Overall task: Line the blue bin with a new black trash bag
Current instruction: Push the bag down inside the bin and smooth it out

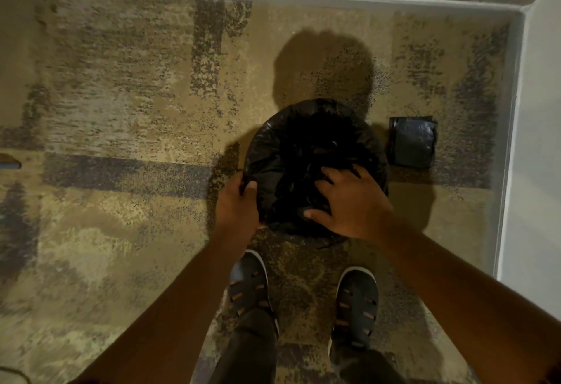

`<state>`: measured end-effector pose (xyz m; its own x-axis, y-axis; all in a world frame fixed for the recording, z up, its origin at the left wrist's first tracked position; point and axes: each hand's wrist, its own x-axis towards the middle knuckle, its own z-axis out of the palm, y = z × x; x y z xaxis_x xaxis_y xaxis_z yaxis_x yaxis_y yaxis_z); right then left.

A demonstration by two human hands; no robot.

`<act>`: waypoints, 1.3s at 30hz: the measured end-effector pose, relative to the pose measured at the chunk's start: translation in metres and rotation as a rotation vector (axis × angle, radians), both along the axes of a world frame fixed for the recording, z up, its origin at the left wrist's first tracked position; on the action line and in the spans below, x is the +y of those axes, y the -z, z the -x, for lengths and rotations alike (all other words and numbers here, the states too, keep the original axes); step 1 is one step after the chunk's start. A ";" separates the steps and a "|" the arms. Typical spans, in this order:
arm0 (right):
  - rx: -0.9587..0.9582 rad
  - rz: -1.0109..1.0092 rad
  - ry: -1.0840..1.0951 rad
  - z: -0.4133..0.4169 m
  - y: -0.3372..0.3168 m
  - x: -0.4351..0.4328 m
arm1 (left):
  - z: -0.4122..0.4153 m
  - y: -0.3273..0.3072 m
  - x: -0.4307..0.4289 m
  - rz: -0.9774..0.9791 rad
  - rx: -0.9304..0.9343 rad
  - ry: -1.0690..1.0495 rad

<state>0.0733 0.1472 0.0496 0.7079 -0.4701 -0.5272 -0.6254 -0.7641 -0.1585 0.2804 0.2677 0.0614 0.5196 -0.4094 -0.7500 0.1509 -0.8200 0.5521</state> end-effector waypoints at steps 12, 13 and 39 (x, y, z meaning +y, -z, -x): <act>-0.666 -0.856 2.373 0.021 0.007 0.067 | 0.005 -0.014 -0.006 -0.026 0.046 -0.067; -0.654 -0.838 2.350 0.018 0.012 0.068 | 0.005 -0.014 -0.006 -0.020 0.055 -0.069; -0.672 -0.865 2.035 0.051 0.038 -0.001 | 0.010 -0.027 -0.007 0.050 0.071 -0.100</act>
